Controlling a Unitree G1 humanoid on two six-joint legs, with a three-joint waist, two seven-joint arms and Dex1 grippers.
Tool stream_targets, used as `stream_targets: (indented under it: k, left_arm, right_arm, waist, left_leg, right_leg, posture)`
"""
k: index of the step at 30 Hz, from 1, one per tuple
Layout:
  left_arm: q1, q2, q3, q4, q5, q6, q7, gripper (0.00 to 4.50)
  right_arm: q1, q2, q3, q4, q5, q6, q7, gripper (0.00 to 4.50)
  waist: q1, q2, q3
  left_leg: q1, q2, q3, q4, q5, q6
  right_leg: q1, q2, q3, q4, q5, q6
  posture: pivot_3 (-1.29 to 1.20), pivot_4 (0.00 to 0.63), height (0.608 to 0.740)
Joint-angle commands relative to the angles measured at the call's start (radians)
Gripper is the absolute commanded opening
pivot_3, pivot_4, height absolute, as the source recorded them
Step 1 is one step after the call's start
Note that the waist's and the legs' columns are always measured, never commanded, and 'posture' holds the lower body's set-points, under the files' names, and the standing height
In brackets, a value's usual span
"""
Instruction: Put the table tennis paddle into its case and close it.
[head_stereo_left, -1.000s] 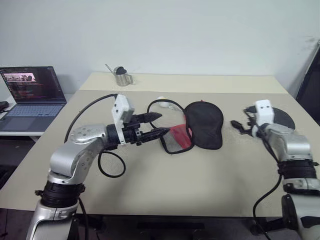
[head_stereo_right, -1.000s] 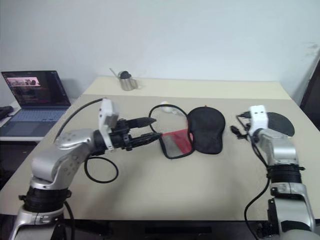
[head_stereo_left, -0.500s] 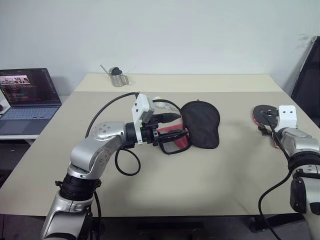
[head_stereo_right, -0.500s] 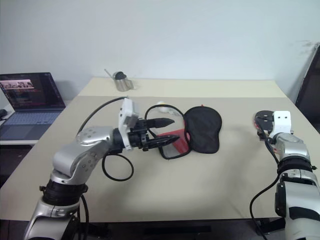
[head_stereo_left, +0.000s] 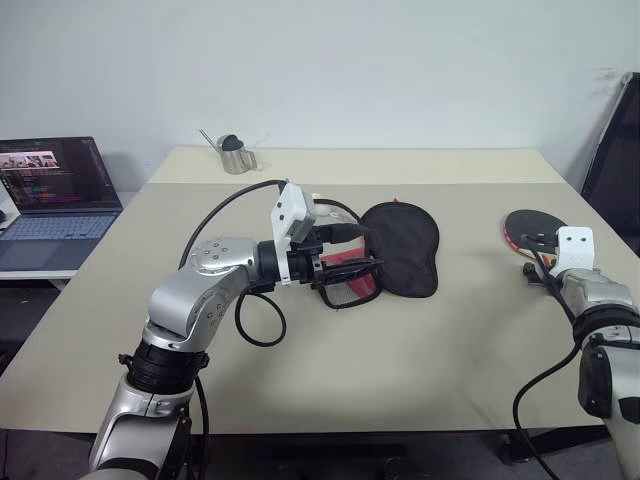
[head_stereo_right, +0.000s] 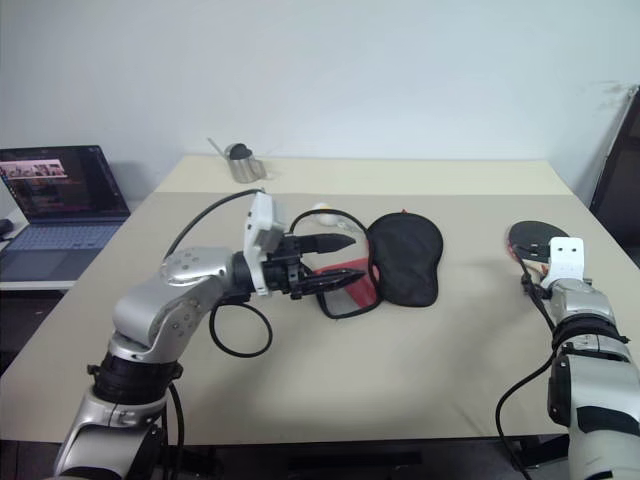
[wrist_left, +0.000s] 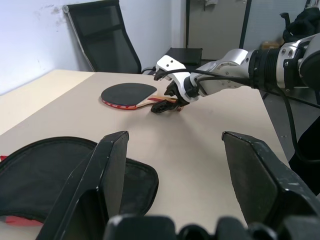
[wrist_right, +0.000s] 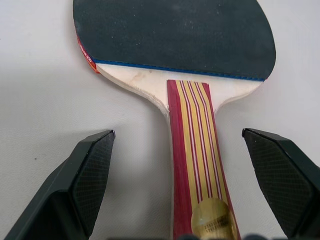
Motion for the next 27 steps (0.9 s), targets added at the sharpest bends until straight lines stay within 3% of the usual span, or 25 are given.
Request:
stream_targets:
  k: [1,10,18,27]
  left_arm:
    - [-0.015,0.005,0.016,-0.013,0.003,-0.018,-0.009,3.25]
    - [-0.003,0.025,0.025,-0.017,-0.002,-0.009,-0.026,3.25]
    - [0.016,0.068,0.035,-0.032,-0.011,0.0,-0.046,3.25]
    - [0.044,0.075,0.041,-0.075,-0.046,0.028,-0.042,3.25]
  right_arm:
    - [-0.016,-0.004,-0.018,0.012,0.016,0.031,0.02,4.09]
    - [-0.009,0.007,0.01,-0.004,0.009,0.062,0.098,1.25]
    - [0.042,0.011,0.082,-0.171,-0.014,0.149,0.231,1.17]
    - [0.363,0.024,0.054,-0.84,0.089,0.576,0.271,1.17]
  waist:
    - [-0.001,0.0,0.0]
    - [-0.001,0.0,0.0]
    - [-0.011,0.0,0.0]
    - [-0.006,0.0,0.0]
  left_leg:
    - [0.0,0.0,0.0,0.0,0.0,0.0]
    - [0.001,0.0,-0.001,0.0,0.0,0.0]
    - [0.001,0.001,0.0,0.0,0.0,0.0]
    - [0.001,0.002,-0.002,0.0,0.0,0.0]
  right_leg:
    - [0.0,0.0,0.0,0.0,0.0,0.0]
    - [0.001,0.0,-0.001,0.0,0.0,0.0]
    - [0.001,0.001,0.0,0.0,0.0,0.0]
    - [0.001,0.002,-0.001,0.001,0.0,0.0]
  posture:
    - [0.0,0.15,0.74]
    - [0.0,0.15,0.74]
    - [0.0,0.15,0.74]
    - [0.0,0.15,0.74]
